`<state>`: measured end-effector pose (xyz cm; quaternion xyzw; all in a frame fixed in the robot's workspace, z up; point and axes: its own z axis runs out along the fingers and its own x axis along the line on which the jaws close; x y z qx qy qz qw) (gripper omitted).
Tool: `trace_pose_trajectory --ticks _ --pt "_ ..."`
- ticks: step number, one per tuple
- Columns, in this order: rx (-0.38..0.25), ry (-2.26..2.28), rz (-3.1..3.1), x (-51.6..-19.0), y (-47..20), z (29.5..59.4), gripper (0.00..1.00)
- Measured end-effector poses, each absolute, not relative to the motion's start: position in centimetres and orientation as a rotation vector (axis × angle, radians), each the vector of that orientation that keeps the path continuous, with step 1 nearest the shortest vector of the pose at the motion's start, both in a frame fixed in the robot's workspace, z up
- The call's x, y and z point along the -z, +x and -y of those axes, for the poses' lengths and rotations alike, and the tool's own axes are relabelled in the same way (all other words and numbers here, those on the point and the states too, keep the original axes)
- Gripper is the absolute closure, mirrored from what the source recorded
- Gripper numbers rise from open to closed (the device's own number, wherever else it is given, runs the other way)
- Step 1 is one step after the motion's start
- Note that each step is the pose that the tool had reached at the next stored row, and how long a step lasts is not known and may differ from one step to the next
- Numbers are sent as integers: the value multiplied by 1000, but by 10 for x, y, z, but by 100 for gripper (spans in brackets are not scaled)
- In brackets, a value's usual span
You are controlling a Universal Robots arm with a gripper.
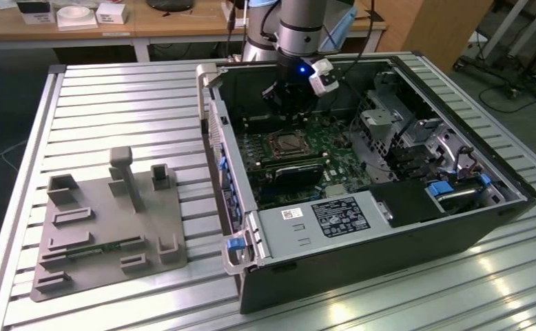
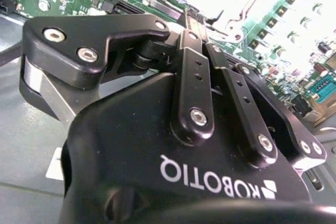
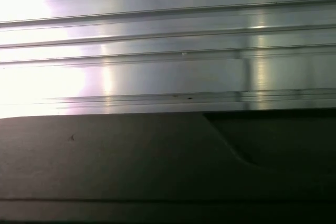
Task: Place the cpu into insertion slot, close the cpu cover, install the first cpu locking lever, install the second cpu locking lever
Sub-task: 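Install the first cpu locking lever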
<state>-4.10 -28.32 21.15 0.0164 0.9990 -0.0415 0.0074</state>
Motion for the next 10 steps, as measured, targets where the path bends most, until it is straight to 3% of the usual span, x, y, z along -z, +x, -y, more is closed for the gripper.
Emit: trace_pose_trajectory --ticks 10 --pt "126 52 -3122 -210 -38 282 90"
